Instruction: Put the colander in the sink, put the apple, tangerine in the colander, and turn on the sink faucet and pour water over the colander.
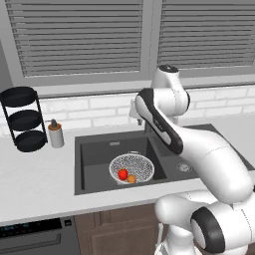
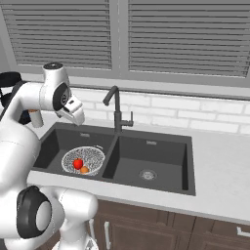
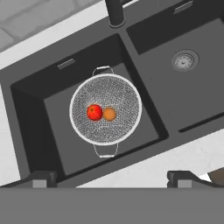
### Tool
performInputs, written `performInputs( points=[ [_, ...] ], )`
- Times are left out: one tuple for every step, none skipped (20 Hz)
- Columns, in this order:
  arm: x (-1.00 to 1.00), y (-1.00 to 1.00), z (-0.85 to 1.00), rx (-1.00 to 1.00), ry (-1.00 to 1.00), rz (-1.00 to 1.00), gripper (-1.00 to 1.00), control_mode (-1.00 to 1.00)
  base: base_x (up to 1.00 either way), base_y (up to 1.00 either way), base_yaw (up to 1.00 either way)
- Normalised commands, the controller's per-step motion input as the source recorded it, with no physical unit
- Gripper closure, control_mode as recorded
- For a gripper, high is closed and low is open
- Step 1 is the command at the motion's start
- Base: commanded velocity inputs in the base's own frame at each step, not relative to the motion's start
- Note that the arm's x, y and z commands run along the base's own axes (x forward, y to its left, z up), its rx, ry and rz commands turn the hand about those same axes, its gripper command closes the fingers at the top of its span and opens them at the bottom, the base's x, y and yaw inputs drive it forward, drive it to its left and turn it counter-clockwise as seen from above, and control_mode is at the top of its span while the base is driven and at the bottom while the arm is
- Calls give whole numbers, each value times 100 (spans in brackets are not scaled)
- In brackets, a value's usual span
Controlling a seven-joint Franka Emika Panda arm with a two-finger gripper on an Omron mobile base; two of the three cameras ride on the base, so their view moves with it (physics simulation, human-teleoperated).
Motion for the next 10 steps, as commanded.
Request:
performInputs(
  points=[
    [-4,-11,41,0,0,1,-100,-100,0,0,0],
    [0,-11,41,0,0,0,-100,-100,0,0,0],
    [0,-11,46,0,0,0,-100,-100,0,0,0],
    [0,-9,45,0,0,0,-100,-100,0,0,0],
    [0,-12,46,0,0,0,-100,-100,0,0,0],
    [0,-14,44,0,0,0,-100,-100,0,0,0],
    [0,-13,46,0,0,0,-100,-100,0,0,0],
    [0,-10,46,0,0,0,-100,-100,0,0,0],
    [0,-11,35,0,0,0,-100,-100,0,0,0],
    [0,-12,30,0,0,0,-100,-100,0,0,0]
  ],
)
